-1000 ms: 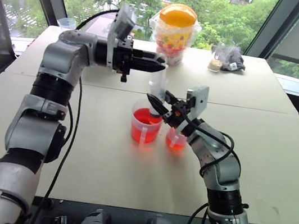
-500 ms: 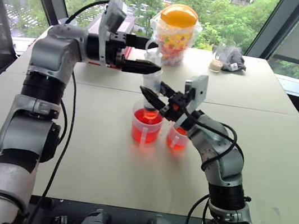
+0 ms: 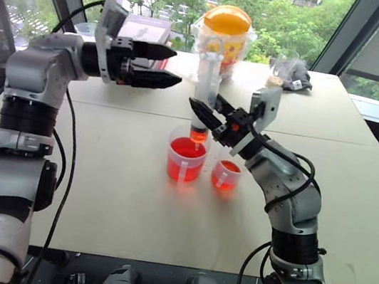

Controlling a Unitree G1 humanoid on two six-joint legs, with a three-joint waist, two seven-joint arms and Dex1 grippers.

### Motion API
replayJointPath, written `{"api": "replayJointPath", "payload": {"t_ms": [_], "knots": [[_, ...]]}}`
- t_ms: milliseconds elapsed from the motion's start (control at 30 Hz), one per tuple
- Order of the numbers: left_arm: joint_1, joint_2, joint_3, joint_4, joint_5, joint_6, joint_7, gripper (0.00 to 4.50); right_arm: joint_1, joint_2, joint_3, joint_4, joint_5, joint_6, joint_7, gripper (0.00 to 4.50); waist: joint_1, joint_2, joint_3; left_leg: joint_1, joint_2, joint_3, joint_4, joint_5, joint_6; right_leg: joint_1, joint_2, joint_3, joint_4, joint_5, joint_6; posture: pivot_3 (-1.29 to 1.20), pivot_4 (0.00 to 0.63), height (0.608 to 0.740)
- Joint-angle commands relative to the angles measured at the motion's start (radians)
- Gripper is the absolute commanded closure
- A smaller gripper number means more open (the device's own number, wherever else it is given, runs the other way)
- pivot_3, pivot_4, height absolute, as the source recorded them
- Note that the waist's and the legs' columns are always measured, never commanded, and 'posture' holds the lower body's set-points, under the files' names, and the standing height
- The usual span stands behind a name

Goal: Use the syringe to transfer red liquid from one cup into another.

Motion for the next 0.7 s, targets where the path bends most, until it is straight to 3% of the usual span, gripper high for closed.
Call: {"api": "replayJointPath", "payload": {"t_ms": [33, 200, 333, 567, 700], "knots": [[-0.024, -0.002, 0.026, -0.001, -0.014, -0.021, 0.009, 0.08, -0.062, -0.013, -0.116, -0.093, 0.092, 0.036, -0.061, 3.08, 0.000, 0.000, 0.000, 0.000, 0.000, 0.000, 0.000, 0.000, 0.000, 0.000, 0.000, 0.000, 0.000, 0.000, 0.000, 0.00, 0.150, 0.740], [-0.040, -0.039, 0.011, 0.038, -0.002, -0.058, 0.004, 0.08, -0.064, -0.089, -0.220, -0.155, 0.153, 0.088, -0.119, 3.08, 0.004, 0.000, 0.000, 0.000, 0.000, 0.000, 0.000, 0.000, 0.000, 0.000, 0.000, 0.000, 0.000, 0.000, 0.000, 0.00, 0.150, 0.740], [-0.062, -0.081, -0.009, 0.070, 0.011, -0.097, -0.010, 0.08, 0.022, -0.132, -0.251, -0.213, 0.169, 0.105, -0.143, 3.08, 0.002, 0.000, 0.000, 0.000, 0.000, 0.000, 0.000, 0.000, 0.000, 0.000, 0.000, 0.000, -0.001, 0.000, 0.000, 0.00, 0.150, 0.740], [-0.189, -0.170, -0.007, 0.207, 0.027, -0.180, -0.036, 0.08, 0.190, -0.127, -0.185, -0.261, 0.113, 0.057, -0.163, 3.08, 0.000, 0.000, 0.000, 0.000, 0.000, 0.000, 0.000, 0.000, 0.000, 0.000, 0.000, 0.000, -0.001, 0.000, 0.000, 0.00, 0.150, 0.740], [-0.295, -0.232, 0.056, 0.293, -0.047, -0.124, -0.033, 0.08, 0.224, -0.120, -0.169, -0.263, 0.100, 0.034, -0.177, 3.08, -0.001, 0.000, 0.000, 0.000, -0.001, -0.001, 0.000, 0.000, 0.000, 0.000, 0.001, 0.000, -0.001, 0.000, 0.000, 0.00, 0.150, 0.740]]}}
